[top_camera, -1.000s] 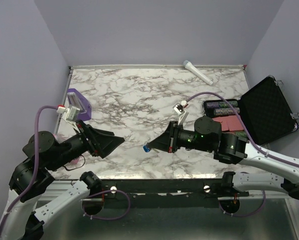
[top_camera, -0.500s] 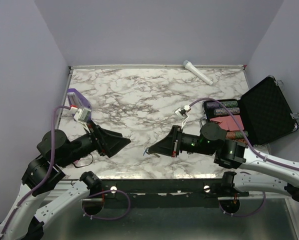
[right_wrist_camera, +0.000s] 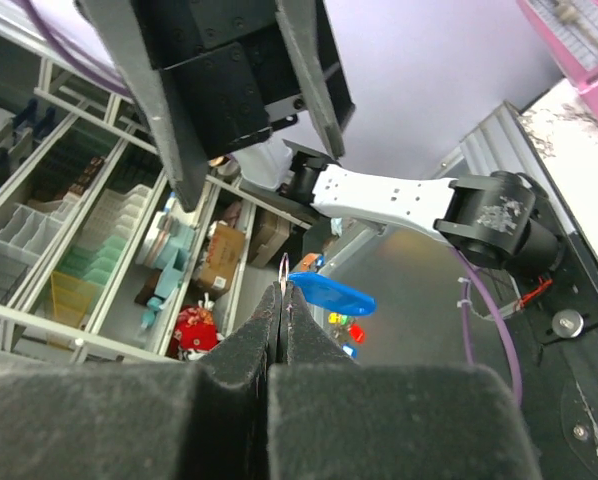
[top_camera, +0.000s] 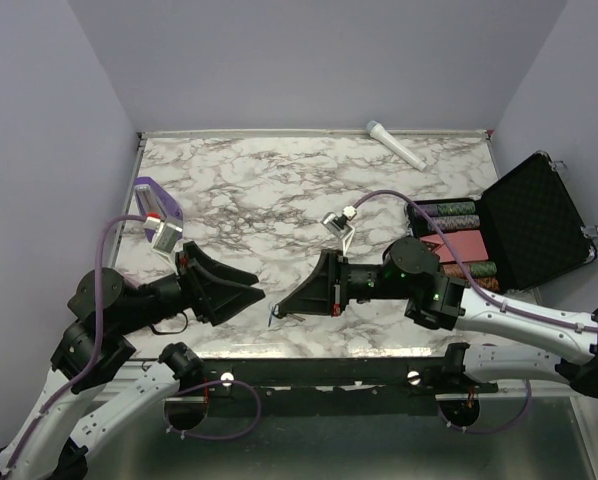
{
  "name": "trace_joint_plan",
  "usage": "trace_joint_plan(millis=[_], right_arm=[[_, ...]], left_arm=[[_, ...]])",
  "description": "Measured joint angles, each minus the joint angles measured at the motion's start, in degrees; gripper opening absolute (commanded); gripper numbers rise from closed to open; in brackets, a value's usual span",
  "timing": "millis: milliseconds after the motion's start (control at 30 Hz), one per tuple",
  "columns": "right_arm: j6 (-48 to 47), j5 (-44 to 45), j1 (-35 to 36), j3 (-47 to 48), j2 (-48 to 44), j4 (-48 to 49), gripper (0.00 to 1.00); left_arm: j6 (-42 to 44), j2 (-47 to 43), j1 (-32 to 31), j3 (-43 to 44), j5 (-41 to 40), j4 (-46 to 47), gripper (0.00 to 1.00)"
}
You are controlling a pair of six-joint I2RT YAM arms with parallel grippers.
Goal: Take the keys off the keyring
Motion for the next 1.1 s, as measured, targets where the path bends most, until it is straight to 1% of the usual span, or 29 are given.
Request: trace_joint_plan(millis=[233, 600, 767, 933, 1100], right_arm=[[0.5, -2.5, 0.0, 1.8, 0.7, 4.5, 0.01], [0.8, -3.9, 0.0, 3.5, 2.8, 6.4, 0.01], [0.8, -4.5, 0.0, 4.3, 3.2, 6.5, 0.01], [0.8, -4.7, 0.0, 4.7, 3.5, 6.9, 0.01], [0.8, -4.7, 0.0, 4.7, 3.6, 7.0, 0.01]], left_arm=[[-0.6, -0.8, 0.0, -1.1, 2.6, 1.9, 0.60], [-2.3, -1.7, 0.0, -1.5, 5.7, 5.2, 0.55], [-2.5, -1.7, 0.0, -1.5, 6.0, 5.2, 0.46], [-2.6, -1.5, 0.0, -1.5, 6.0, 5.2, 0.33], [-2.9, -0.8, 0.0, -1.5, 6.6, 5.4, 0.32]])
